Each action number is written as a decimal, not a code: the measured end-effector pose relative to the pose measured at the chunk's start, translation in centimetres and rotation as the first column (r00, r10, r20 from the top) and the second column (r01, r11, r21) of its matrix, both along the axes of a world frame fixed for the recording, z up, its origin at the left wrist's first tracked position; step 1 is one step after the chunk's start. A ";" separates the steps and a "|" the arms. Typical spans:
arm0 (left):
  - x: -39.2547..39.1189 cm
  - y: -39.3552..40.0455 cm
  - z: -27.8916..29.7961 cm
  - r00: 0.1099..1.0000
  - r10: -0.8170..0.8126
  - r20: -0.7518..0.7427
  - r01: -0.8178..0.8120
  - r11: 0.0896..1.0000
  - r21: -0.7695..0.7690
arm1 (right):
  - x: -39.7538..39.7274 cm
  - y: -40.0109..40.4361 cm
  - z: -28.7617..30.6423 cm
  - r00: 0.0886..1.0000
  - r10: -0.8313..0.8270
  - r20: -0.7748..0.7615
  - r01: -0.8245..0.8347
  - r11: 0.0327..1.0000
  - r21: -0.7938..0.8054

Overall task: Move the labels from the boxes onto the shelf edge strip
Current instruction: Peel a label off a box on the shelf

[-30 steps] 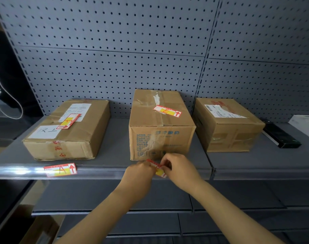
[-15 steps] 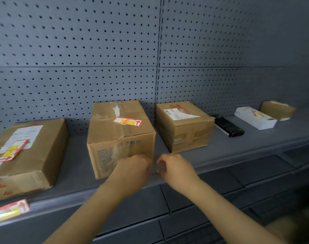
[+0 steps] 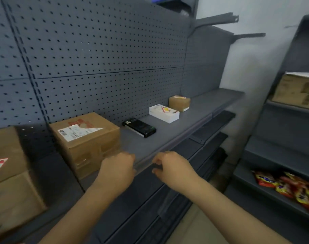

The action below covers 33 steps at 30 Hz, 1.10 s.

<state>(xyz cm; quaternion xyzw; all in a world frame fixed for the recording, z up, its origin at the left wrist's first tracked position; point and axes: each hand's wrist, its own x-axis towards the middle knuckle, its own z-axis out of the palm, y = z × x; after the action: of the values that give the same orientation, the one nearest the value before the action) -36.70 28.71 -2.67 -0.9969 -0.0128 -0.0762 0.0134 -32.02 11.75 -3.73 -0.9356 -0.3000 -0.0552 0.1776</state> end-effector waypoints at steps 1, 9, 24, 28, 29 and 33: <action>1.3 -1.3 0.1 1.000 -0.006 0.000 0.006 1.000 0.008 | 1.0 -1.3 0.0 1.000 -0.010 -0.003 0.010 1.000 0.008; 11.5 -10.7 1.7 0.994 -0.081 0.073 0.081 0.997 0.001 | 10.2 -10.3 0.9 0.996 -0.087 0.017 0.087 0.996 0.016; 30.4 -12.5 1.5 0.997 -0.077 -0.011 0.077 0.997 -0.020 | 29.0 -12.6 0.1 0.986 -0.152 -0.065 0.152 0.988 -0.001; 35.7 -12.4 2.0 0.999 -0.049 0.003 0.049 0.999 -0.017 | 34.0 -12.1 0.7 0.985 -0.148 -0.086 0.148 0.989 -0.001; 36.8 -12.3 2.0 0.999 -0.034 -0.003 0.034 0.999 -0.028 | 35.2 -12.0 0.7 0.985 -0.141 -0.095 0.142 0.990 -0.002; 40.9 -11.6 1.3 0.999 0.021 -0.042 -0.023 0.998 -0.054 | 40.3 -11.3 0.3 0.992 -0.070 -0.102 0.071 0.997 0.005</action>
<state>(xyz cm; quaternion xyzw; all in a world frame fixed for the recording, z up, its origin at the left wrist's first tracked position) 4.18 17.13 -1.39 -0.9981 -0.0257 -0.0552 -0.0128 8.32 0.47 -3.47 -0.9465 -0.2573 -0.0150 0.1944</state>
